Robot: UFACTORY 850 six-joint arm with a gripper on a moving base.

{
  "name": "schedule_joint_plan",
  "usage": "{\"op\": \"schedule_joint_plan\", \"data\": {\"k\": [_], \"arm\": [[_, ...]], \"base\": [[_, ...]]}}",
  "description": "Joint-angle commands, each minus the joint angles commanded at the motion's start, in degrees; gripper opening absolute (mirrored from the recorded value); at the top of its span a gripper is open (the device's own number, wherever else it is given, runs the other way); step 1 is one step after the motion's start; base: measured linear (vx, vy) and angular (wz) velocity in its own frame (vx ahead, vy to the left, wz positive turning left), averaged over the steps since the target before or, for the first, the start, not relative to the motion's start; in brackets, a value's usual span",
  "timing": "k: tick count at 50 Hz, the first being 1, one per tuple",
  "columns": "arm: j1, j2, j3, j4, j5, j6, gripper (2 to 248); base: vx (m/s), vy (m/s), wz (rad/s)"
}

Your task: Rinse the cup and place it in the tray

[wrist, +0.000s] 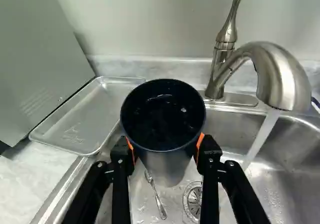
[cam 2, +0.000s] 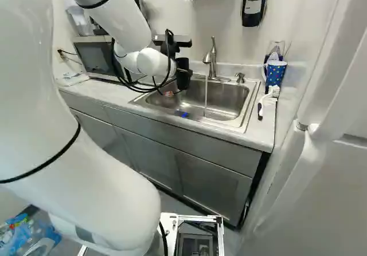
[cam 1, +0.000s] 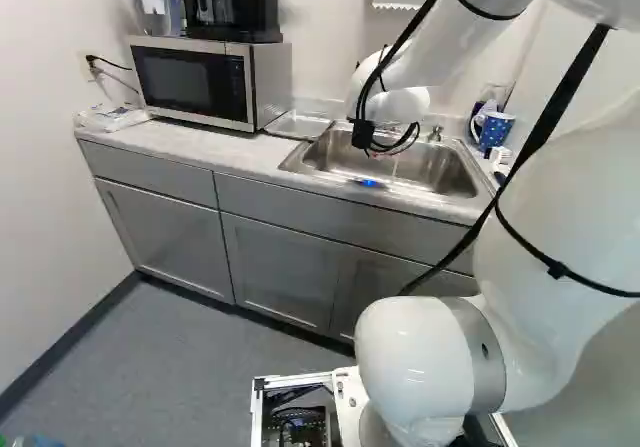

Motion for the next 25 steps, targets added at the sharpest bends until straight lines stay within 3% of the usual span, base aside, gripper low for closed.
{"op": "schedule_joint_plan", "data": {"k": [18,25], "arm": [[0.0,0.3,-0.09,0.0,0.0,0.0,126],[0.0,0.3,-0.09,0.0,0.0,2.47,126]], "base": [[0.0,0.0,0.0],[0.0,0.0,0.0]]}}
